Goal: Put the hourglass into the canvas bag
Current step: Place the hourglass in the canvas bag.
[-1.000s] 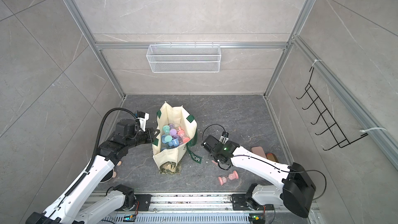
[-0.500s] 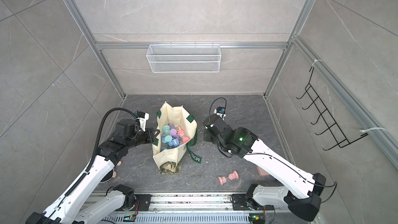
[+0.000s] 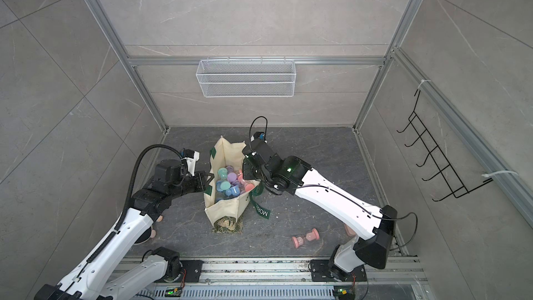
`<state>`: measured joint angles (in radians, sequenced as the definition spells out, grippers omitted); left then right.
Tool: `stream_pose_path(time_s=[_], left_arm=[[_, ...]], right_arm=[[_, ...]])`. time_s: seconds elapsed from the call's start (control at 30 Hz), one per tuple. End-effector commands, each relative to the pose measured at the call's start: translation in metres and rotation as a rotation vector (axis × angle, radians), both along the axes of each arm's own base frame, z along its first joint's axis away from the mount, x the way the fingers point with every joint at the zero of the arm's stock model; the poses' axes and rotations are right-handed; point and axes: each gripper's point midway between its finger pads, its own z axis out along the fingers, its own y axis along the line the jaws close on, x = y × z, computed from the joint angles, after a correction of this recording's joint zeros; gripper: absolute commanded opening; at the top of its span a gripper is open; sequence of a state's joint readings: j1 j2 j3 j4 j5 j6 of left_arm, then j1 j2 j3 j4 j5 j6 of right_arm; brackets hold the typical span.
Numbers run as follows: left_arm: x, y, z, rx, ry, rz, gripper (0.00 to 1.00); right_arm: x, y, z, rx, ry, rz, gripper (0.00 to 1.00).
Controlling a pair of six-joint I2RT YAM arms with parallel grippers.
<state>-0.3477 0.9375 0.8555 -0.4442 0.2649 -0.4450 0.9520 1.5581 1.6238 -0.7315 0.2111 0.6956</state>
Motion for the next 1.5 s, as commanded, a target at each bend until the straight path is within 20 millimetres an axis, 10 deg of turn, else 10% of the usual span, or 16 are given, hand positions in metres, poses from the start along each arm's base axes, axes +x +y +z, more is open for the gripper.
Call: stream_pose_path(time_s=[0.0, 0.37, 1.1, 1.47], left_arm=[[-0.005, -0.005, 0.009, -0.021, -0.031, -0.04, 0.0], [-0.006, -0.005, 0.011, -0.025, -0.038, -0.041, 0.0], [-0.005, -0.005, 0.01, -0.024, -0.034, -0.043, 0.0], [-0.006, -0.006, 0.012, -0.027, -0.037, -0.045, 0.0]], right_arm=[[0.0, 0.032, -0.008, 0.054, 0.054, 0.065, 0.0], [0.012, 0.062, -0.097, -0.057, 0.23, 0.04, 0.0], [0.01, 0.068, -0.18, -0.236, 0.392, 0.029, 0.0], [0.01, 0.07, -0.171, -0.212, 0.37, 0.044, 0.5]])
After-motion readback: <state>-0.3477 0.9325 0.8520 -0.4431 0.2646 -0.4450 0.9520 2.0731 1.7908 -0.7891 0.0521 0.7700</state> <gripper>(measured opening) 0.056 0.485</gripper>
